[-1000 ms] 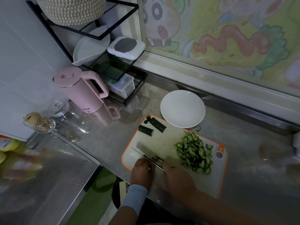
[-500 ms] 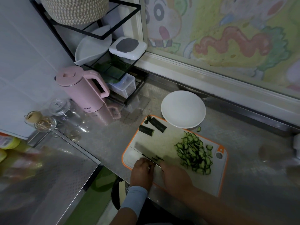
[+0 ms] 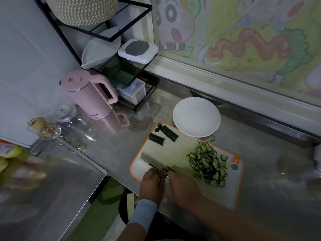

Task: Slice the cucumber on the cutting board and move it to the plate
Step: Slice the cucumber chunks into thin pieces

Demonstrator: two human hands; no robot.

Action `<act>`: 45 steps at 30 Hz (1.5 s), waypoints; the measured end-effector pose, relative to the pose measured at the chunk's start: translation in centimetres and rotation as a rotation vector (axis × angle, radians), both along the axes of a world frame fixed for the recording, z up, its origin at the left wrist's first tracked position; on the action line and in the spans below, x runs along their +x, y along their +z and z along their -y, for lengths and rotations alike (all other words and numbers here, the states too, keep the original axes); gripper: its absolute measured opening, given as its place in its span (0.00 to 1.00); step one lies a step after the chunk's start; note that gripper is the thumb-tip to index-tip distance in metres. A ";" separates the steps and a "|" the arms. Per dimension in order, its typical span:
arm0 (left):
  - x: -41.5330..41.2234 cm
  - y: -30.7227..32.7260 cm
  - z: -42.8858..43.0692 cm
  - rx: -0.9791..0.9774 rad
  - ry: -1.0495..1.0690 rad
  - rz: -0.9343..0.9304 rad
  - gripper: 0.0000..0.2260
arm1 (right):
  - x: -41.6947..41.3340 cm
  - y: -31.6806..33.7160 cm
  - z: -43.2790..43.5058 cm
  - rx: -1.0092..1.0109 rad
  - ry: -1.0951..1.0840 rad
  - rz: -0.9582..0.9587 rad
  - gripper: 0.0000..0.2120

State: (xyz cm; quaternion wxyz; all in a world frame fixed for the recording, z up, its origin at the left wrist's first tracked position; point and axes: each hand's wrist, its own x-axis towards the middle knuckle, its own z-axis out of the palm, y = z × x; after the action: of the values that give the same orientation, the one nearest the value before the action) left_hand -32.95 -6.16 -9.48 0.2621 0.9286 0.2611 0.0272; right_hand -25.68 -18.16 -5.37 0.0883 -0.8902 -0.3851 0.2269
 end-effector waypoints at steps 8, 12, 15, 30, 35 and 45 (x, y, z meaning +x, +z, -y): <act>0.2 0.3 0.3 -0.015 0.047 -0.009 0.07 | -0.6 0.3 2.0 0.016 -0.041 0.004 0.16; 0.1 -0.2 0.1 -0.036 0.073 -0.066 0.03 | -0.5 0.0 1.7 0.006 -0.048 -0.012 0.14; 0.1 -0.6 0.0 -0.040 0.082 -0.074 0.08 | -0.3 0.2 0.9 -0.027 -0.011 0.005 0.13; 0.0 1.3 0.4 -0.054 0.106 -0.075 0.06 | -1.1 -0.8 2.0 -0.033 0.009 0.148 0.14; -0.3 1.7 0.5 -0.023 0.005 -0.044 0.04 | -1.0 0.5 0.6 0.007 -0.007 0.077 0.10; -0.2 1.6 0.1 -0.048 0.083 -0.070 0.10 | -1.5 0.3 1.8 0.012 -0.034 0.086 0.15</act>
State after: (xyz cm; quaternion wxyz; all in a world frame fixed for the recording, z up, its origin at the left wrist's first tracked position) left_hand -33.16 -6.31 -7.86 0.2736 0.9109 0.3088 -0.0007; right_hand -27.22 -19.94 -5.05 0.0806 -0.9050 -0.3747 0.1848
